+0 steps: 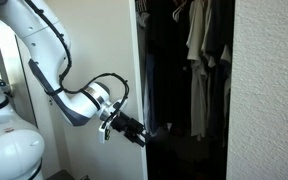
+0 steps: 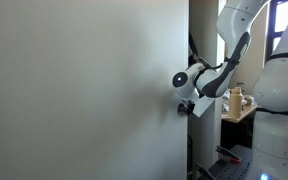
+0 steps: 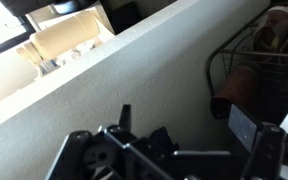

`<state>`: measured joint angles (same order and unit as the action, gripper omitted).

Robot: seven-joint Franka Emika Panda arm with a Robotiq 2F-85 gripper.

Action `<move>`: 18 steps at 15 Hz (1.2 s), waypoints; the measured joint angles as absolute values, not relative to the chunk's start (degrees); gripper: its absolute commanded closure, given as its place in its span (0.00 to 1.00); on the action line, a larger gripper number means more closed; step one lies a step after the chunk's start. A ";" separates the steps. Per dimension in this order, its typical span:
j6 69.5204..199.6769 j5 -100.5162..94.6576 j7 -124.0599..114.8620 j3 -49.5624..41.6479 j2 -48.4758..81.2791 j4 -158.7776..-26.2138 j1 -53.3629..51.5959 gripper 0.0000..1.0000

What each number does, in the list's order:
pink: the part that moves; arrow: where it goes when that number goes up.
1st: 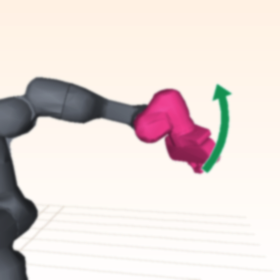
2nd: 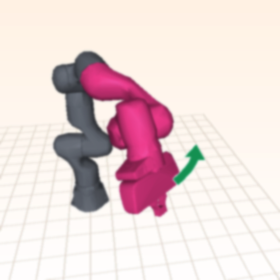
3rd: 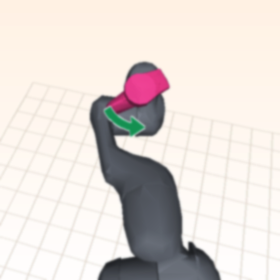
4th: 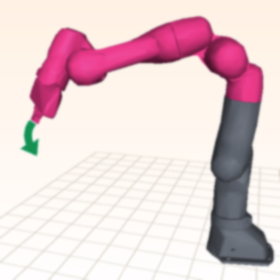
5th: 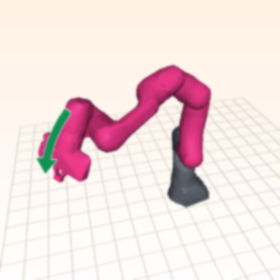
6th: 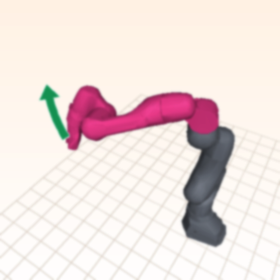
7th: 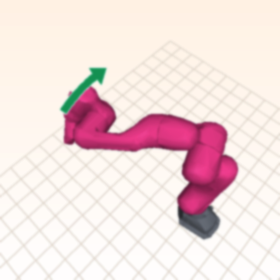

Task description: Slide the closet door to the right

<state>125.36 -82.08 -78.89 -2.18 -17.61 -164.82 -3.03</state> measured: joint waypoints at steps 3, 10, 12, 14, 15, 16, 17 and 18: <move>120.34 -80.90 -78.49 -1.75 -16.65 -163.60 -3.04 0.00; 119.90 -80.87 -69.58 -2.79 -17.08 -164.56 -2.91 0.00; 120.06 -80.88 -66.08 -3.18 -17.43 -165.03 -2.71 0.00; 120.44 -80.91 -62.20 -3.87 -18.06 -165.51 -2.62 0.00; 120.88 -80.91 -60.16 -4.31 -18.50 -165.74 -2.57 0.00; 121.56 -80.92 -58.04 -4.77 -19.05 -165.99 -2.46 0.00; 122.29 -80.92 -56.00 -5.25 -19.65 -166.25 -2.37 0.00; 123.18 -80.98 -54.16 -5.72 -20.26 -166.50 -2.18 0.00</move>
<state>123.18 -80.98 -54.16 -5.72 -20.26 -166.50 -2.18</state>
